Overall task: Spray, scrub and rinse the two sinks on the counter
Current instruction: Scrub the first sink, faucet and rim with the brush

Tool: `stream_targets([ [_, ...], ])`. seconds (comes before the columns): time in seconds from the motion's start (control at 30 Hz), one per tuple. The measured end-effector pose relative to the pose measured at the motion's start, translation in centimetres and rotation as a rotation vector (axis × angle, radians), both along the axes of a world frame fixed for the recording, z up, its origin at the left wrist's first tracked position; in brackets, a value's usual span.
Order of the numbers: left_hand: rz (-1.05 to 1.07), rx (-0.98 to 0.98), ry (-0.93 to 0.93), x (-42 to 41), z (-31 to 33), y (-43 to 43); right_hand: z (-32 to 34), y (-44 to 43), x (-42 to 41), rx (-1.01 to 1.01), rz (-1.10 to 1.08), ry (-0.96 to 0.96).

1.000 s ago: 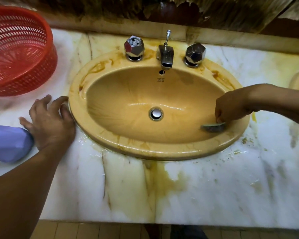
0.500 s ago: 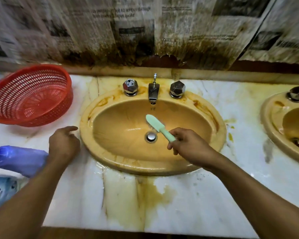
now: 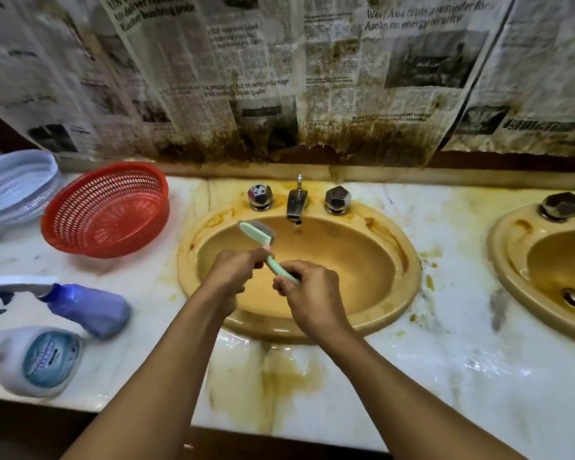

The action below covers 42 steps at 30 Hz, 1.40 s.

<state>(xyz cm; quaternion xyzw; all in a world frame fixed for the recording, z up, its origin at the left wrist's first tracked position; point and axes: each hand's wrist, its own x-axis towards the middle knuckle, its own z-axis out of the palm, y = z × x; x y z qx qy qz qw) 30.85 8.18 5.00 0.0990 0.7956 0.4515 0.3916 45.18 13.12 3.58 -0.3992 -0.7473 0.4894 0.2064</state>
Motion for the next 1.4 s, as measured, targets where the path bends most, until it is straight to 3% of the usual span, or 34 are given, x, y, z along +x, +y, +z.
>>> stream_targets([
  [0.13,-0.014,-0.033,-0.109,-0.1,-1.0,0.6,-0.7,1.4,2.1,0.090,0.112,-0.133],
  [0.23,-0.014,-0.053,-0.047,-0.8,-3.2,0.7,-1.8,4.8,6.2,0.186,0.045,-0.184],
  [0.3,-0.116,-0.133,0.152,-1.7,-4.7,0.6,-3.2,8.3,9.8,0.258,-0.088,-0.241],
  [0.43,-0.624,-0.553,0.706,-4.3,-7.3,0.7,-7.0,14.3,16.4,0.316,-0.297,-0.479],
  [0.57,-0.907,-0.777,0.885,-6.0,-8.3,1.6,-11.2,15.2,20.3,0.252,-0.292,-0.702],
  [0.77,-1.034,-0.945,1.085,-7.8,-9.1,1.2,-14.1,13.8,21.2,0.440,-0.290,-0.808],
  [0.87,-0.991,-0.921,1.052,-8.2,-9.9,2.0,-14.2,14.1,21.1,0.472,-0.294,-0.826],
  [0.93,-0.919,-0.840,0.886,-7.8,-10.9,3.1,-14.4,14.4,21.1,0.488,-0.299,-0.823],
  [1.0,-1.031,-0.730,0.679,-6.6,-12.2,4.0,-14.5,14.5,21.1,0.493,-0.300,-0.823],
  [1.07,-1.189,-0.680,0.597,-5.9,-13.1,4.1,-14.6,14.4,21.1,0.499,-0.301,-0.825],
  [1.23,-1.110,-0.866,1.077,-10.9,-12.8,5.0,-14.8,14.5,21.1,0.521,-0.306,-0.836],
  [1.3,-1.085,-0.811,1.045,-10.8,-13.4,5.7,-14.8,14.6,21.1,0.525,-0.314,-0.835],
  [1.4,-1.198,-0.727,0.793,-8.6,-14.9,6.0,-14.9,14.6,21.1,0.536,-0.322,-0.824],
])
